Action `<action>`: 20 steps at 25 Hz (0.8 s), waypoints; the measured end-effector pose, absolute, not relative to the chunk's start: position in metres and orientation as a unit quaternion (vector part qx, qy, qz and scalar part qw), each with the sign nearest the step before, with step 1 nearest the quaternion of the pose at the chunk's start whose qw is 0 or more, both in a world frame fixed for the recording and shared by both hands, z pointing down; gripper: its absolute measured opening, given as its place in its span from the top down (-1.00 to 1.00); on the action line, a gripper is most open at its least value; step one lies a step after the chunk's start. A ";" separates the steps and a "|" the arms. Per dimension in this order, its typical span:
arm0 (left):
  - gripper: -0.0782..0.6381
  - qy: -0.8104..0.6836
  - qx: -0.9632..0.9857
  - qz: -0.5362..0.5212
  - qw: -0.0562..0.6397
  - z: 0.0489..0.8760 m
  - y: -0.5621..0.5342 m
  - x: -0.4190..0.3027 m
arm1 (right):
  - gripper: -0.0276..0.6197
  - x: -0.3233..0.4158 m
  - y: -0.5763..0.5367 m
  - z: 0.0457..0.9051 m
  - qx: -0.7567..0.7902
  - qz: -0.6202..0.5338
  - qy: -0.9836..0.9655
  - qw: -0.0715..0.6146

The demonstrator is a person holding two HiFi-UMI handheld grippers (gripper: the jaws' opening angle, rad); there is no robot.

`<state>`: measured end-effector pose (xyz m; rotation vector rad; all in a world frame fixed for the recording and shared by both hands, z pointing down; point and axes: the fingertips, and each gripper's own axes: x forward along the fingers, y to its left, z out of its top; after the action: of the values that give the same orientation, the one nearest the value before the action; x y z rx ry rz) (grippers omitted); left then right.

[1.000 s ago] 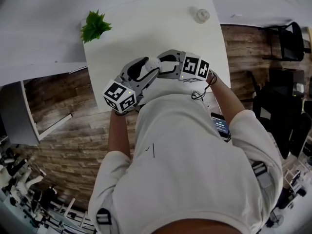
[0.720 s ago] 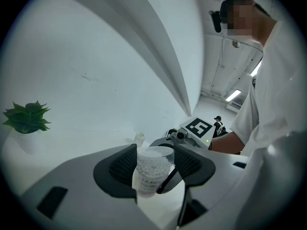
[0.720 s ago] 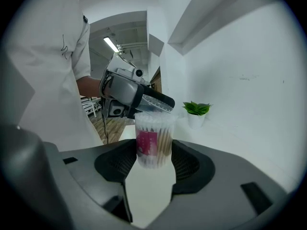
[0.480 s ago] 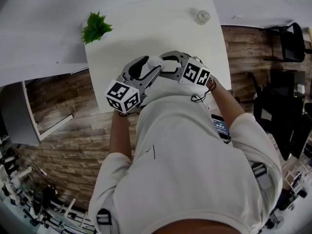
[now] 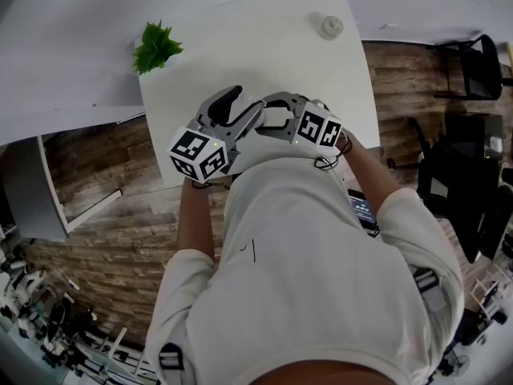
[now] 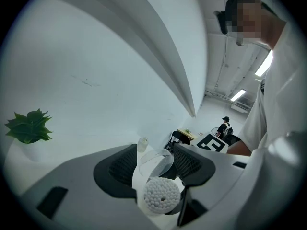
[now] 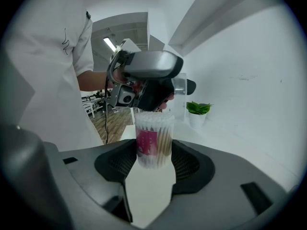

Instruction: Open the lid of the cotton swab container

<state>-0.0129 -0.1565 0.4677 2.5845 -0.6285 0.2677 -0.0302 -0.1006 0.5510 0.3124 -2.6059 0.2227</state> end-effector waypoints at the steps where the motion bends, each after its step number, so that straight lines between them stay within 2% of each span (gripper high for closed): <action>1: 0.08 -0.227 0.941 0.099 0.232 0.468 -0.159 -0.012 | 0.22 -0.031 -0.099 0.551 0.113 0.082 -0.958 0.251; 13: 0.08 -0.219 0.933 0.130 0.254 0.484 -0.173 0.005 | 0.22 -0.040 -0.087 0.550 0.116 0.103 -0.960 0.233; 20: 0.04 -0.240 0.938 0.132 0.213 0.463 -0.169 -0.017 | 0.22 -0.025 -0.113 0.553 0.194 0.123 -0.948 0.219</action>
<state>-0.0170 -0.1690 0.4632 2.6025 -0.6667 0.3656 -0.0249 -0.1132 0.5531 0.5356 -2.6244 0.3393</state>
